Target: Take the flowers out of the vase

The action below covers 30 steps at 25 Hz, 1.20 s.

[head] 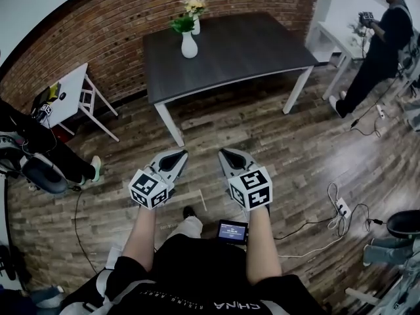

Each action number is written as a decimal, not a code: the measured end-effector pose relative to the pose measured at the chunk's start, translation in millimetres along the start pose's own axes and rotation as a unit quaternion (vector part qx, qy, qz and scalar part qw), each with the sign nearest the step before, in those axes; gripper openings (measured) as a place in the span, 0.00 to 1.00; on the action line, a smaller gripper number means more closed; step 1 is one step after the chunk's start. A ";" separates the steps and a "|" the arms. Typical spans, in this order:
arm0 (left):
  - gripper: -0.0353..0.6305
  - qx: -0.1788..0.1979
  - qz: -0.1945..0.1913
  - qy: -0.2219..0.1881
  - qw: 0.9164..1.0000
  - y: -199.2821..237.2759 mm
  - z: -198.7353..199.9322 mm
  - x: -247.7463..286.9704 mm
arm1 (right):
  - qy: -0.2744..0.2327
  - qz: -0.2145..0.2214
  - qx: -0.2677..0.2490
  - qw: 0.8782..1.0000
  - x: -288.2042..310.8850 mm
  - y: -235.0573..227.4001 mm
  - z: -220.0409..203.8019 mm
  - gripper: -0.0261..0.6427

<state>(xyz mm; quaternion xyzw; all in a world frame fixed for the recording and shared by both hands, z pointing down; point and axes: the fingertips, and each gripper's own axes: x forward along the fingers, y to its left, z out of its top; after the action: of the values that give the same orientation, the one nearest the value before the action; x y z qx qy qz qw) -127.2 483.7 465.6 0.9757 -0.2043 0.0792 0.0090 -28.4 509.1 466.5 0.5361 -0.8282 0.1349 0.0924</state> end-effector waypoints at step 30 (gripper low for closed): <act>0.06 -0.034 -0.034 0.001 0.999 248.1 -7.2 119.6 | 0.052 -0.039 -0.015 0.998 233.7 -110.1 63.1 0.05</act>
<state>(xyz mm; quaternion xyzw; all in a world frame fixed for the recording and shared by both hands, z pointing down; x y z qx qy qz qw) -119.4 209.2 487.9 0.9812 -0.1731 0.0727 0.0449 -23.8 244.2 490.0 0.5587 -0.8026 0.1469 0.1487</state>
